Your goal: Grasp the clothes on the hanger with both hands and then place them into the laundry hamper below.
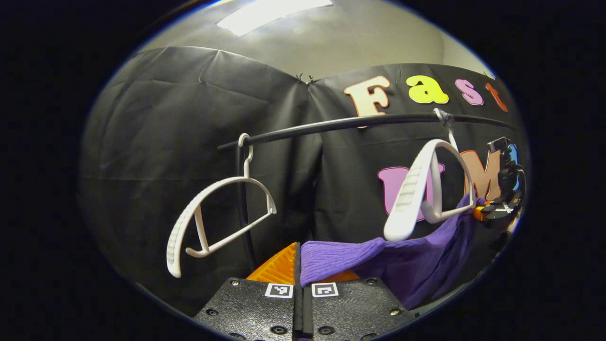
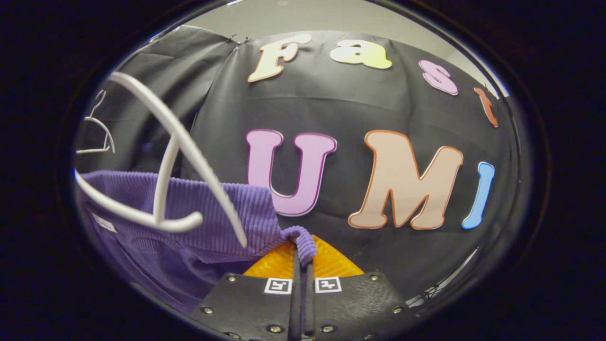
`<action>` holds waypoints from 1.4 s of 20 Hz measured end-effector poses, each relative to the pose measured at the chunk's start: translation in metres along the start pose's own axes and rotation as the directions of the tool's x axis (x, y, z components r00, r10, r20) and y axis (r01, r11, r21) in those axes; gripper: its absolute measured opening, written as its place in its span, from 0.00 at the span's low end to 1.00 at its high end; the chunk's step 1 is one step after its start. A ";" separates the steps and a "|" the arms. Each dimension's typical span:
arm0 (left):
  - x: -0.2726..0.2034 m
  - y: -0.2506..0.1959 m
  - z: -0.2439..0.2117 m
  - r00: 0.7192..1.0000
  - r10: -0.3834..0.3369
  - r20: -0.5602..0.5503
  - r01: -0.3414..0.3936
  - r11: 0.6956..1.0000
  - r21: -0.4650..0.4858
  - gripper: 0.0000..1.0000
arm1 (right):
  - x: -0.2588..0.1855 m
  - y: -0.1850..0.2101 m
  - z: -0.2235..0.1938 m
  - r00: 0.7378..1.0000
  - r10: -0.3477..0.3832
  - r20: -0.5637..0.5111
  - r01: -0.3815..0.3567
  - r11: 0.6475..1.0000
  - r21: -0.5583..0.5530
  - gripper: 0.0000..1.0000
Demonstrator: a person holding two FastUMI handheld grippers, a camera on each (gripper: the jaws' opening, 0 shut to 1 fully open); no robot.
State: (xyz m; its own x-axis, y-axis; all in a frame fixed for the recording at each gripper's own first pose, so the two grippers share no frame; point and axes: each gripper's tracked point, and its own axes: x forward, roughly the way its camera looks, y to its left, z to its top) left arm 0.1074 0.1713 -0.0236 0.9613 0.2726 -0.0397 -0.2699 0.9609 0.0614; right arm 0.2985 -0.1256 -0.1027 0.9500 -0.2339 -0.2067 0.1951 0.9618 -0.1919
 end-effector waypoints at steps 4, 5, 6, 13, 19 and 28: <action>-0.006 0.001 -0.019 0.999 0.012 -0.033 -0.012 1.000 0.012 0.00 | -0.011 0.006 -0.037 0.998 0.018 -0.057 -0.019 1.000 -0.018 0.04; -0.009 0.003 -0.025 0.999 0.015 -0.044 -0.015 1.000 0.015 0.00 | -0.015 0.009 -0.045 0.997 0.025 -0.068 -0.026 1.000 -0.013 0.04; -0.011 0.004 -0.030 0.998 0.018 -0.056 -0.017 1.000 0.017 0.00 | -0.019 0.011 -0.050 0.996 0.032 -0.078 -0.033 0.999 -0.011 0.04; -0.025 -0.012 -0.055 0.995 -0.007 -0.095 0.013 0.998 0.060 0.00 | -0.048 0.030 -0.070 0.991 0.081 -0.109 -0.082 0.997 -0.002 0.04; -0.036 -0.061 -0.077 0.984 -0.111 -0.140 0.117 0.993 0.034 0.00 | -0.073 0.061 -0.069 0.984 0.151 -0.099 -0.151 0.989 0.003 0.04; -0.034 -0.149 -0.114 0.931 -0.297 -0.212 0.300 0.954 -0.020 0.00 | -0.101 0.109 -0.082 0.949 0.287 -0.131 -0.282 0.958 0.054 0.04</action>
State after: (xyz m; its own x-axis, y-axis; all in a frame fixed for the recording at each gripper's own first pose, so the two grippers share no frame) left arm 0.1086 0.0244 -0.1447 0.9636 -0.0217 -0.2663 0.0298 0.9992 0.0266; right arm 0.2035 -0.0089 -0.1812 0.9256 0.0356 -0.3769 -0.0683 0.9949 -0.0738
